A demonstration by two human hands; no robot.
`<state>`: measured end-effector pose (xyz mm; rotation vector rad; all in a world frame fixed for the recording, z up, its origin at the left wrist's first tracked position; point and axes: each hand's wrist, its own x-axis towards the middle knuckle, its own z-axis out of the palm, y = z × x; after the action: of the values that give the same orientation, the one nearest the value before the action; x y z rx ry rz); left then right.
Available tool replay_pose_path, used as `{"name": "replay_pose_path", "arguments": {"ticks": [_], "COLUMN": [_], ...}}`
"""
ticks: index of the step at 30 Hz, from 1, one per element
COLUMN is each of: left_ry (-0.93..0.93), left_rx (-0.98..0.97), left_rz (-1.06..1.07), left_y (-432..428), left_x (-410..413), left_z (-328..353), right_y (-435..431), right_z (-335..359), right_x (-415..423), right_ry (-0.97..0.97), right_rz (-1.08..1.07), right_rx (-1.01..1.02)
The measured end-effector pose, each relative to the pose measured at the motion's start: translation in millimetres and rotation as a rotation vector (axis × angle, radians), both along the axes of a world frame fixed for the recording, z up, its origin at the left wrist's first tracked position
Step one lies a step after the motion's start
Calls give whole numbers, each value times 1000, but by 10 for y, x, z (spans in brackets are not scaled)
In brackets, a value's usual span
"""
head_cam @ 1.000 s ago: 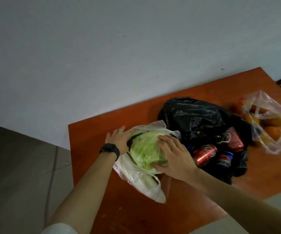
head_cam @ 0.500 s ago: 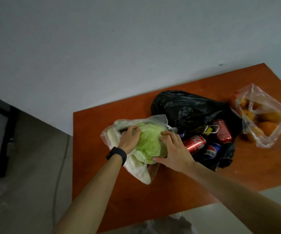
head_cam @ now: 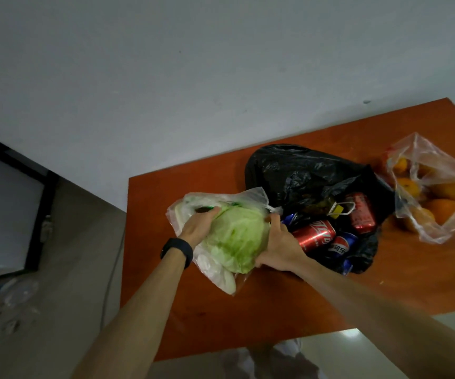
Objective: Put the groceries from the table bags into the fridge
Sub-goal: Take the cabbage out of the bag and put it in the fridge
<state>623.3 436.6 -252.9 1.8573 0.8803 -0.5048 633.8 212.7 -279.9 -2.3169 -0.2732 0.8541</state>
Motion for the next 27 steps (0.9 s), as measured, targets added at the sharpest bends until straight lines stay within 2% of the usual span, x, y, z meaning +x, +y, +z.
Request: {"name": "replay_pose_path", "arguments": {"ticks": [4,8,10,15,19,23,27], "left_ry": [25,112,127,91,67,16,-123], "left_rx": [88,80,52,-78,-2,21,10], "left_rz": [92,-60,-67,14,-52,-85,-151], "left_y": [173,22,-118,-183,-230,-216,-186], "left_x": [22,106,87,49,36,-19,-12], "left_z": [-136,-90,-56,-84,-55,151,620], "right_y": [-65,-50,30,258,421,442,358], "right_z": [-38,-84,-85,-27,73,235,679], "right_x": [80,186,243,141,75,129,204], "right_ry": [98,389,461,404,364,381,278], "right_rz": [-23,-204,-287,-401,-449,-564,-520], "right_rx": [83,213,248,120,75,197,323]}}
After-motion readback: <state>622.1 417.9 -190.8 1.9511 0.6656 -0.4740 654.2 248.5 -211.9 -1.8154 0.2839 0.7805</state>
